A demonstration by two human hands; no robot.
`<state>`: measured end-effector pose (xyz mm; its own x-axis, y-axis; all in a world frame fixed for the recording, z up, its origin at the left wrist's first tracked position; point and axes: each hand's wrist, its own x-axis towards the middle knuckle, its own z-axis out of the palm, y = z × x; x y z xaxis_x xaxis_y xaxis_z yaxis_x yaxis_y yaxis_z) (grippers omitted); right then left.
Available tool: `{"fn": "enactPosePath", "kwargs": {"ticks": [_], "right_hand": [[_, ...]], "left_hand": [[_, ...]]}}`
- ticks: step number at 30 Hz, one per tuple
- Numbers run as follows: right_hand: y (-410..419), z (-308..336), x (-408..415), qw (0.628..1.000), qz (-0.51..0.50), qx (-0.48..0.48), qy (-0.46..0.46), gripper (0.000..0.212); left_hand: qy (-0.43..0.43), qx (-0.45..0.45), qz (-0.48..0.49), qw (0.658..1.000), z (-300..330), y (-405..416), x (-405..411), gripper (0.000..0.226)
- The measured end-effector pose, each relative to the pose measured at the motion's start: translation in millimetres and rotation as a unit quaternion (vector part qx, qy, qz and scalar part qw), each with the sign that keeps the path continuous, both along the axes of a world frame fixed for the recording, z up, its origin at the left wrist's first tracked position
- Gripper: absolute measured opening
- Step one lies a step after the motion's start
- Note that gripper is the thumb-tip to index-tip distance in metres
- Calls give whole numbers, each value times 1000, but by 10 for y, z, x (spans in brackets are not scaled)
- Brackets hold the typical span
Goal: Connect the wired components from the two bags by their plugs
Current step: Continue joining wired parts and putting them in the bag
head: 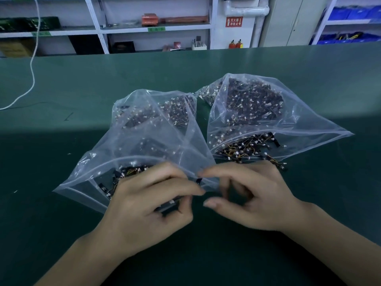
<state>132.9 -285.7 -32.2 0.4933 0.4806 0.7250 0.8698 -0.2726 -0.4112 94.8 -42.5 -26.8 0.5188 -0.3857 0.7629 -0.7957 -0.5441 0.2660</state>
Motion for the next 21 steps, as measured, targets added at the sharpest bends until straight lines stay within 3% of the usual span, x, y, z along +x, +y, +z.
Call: {"fn": "enactPosePath", "kwargs": {"ticks": [3, 13, 21], "right_hand": [[37, -45, -1, 1000, -4, -1, -11, 36], [61, -52, -53, 998, 14, 40, 50, 12], [57, -60, -16, 997, -17, 52, 49, 12]], "left_hand": [[17, -25, -23, 999, -23, -24, 0, 21], [37, -17, -58, 998, -20, -52, 24, 15], [41, -49, -16, 998, -34, -41, 8, 14]]}}
